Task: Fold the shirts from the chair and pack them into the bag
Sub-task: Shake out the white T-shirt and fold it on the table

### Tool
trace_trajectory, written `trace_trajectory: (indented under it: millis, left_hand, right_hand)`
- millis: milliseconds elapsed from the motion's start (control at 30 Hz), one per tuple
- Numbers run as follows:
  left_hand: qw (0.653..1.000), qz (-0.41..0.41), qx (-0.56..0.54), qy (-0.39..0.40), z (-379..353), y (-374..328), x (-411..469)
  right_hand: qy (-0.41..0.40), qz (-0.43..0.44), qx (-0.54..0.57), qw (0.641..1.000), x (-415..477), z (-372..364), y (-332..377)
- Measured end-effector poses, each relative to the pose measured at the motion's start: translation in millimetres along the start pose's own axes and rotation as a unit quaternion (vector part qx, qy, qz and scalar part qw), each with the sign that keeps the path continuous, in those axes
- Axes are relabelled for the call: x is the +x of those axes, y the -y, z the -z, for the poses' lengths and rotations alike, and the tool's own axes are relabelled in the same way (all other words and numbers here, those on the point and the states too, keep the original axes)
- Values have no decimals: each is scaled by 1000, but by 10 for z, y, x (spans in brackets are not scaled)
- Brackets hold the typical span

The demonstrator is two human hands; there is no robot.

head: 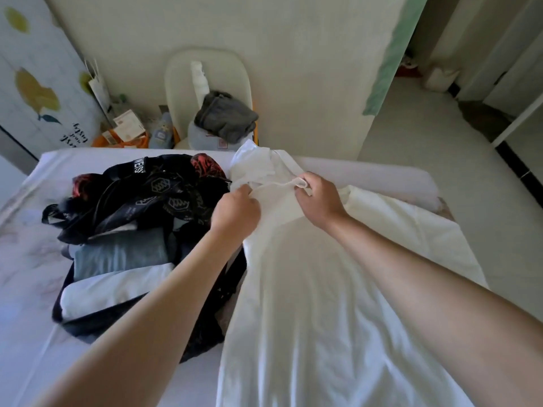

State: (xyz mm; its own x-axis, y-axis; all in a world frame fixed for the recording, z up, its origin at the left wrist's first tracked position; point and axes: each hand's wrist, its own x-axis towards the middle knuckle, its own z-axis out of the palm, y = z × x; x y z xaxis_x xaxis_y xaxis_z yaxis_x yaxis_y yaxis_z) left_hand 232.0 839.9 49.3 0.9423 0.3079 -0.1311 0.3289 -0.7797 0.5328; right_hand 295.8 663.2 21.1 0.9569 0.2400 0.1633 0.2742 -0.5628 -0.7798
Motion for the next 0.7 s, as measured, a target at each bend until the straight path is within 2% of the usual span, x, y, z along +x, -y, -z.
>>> trace_trajectory:
  millis: [33,67,133,200,233,267,333,400,433,500,567,700]
  left_hand:
    - [995,11,-73,70,11,-140,34]
    - [974,27,-160,160,-32,-274,15]
    - [897,68,-250,357,-255,-436,-76]
    - [846,76,-173,498,-577,-430,-131]
    - [839,63,-118,527,-720,-389,-132]
    - [846,44,-81,526,-845,-339,-111]
    - [897,-15,-46,440,-1019,-250,-29]
    - [952,-106,30,287,-1127,-207,137]
    - [961,-144,68,227,-1170,-219,240]
    - [957,-202,129,162,-1239,-300,469]
    - [936,-260,196,135,-1290,-419,686]
    - [869,-323,339,161,-1443,-510,1122]
  right_hand:
    - [-20,-6,15,1000,31,88,-42]
    - [-33,-19,21,999,37,187,-114]
    - [-5,-69,-14,997,16,404,-345]
    - [111,-139,-100,979,-35,600,-696]
    - [185,-170,-143,957,-73,673,-873]
    - [246,-206,-180,930,-131,720,-1030]
    - [293,-257,-211,896,-264,747,-1234]
    - [237,-263,-184,917,-321,674,-1395]
    - [204,-248,-179,930,-323,611,-1433]
    - [186,-202,-206,939,-294,470,-1485]
    - [192,-166,-254,933,-253,344,-1519]
    - [197,-136,-323,915,-214,172,-1589]
